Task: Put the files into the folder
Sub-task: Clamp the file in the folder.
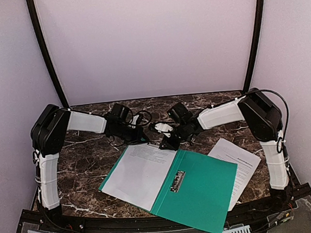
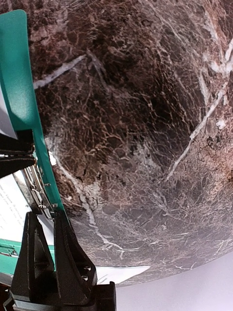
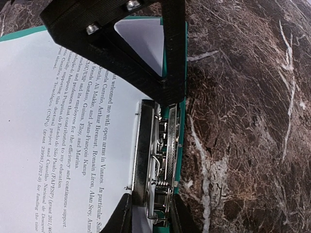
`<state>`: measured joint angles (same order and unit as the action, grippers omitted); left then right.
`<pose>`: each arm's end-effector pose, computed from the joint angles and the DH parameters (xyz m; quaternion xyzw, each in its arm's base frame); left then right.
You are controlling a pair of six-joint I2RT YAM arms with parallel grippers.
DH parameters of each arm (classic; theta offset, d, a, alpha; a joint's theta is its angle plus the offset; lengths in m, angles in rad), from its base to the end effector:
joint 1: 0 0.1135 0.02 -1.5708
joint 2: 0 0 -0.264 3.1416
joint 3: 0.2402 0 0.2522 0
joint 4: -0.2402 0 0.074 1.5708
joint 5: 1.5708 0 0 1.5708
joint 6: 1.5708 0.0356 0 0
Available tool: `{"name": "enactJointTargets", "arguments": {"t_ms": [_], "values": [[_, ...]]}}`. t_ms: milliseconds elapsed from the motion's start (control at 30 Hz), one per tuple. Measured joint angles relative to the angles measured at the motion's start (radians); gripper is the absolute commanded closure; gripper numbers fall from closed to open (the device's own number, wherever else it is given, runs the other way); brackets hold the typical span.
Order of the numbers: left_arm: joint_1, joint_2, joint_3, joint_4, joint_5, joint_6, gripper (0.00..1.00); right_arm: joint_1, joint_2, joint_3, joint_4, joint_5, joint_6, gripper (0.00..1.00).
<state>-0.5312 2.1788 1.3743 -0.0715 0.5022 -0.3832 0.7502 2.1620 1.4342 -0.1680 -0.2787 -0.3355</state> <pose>0.3804 -0.2434 0.1145 0.1517 0.9020 -0.3552 0.1928 0.3281 0.3191 0.1300 -0.5221 0.7763 0.1958 0.2939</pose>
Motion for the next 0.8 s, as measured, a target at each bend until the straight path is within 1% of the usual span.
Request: {"name": "enactJointTargets", "arguments": {"t_ms": [433,600,800], "values": [[-0.002,0.041,0.12,-0.162,-0.016,0.061,0.99,0.008,0.005,0.014,-0.01,0.033,-0.027,0.93],[-0.002,0.042,0.124,-0.169,-0.015,0.07,0.99,0.009,0.005,0.014,-0.011,0.034,-0.045,0.93],[-0.002,0.024,0.11,-0.139,-0.011,0.07,0.99,0.009,0.005,0.016,-0.012,0.034,-0.061,0.93]]}}
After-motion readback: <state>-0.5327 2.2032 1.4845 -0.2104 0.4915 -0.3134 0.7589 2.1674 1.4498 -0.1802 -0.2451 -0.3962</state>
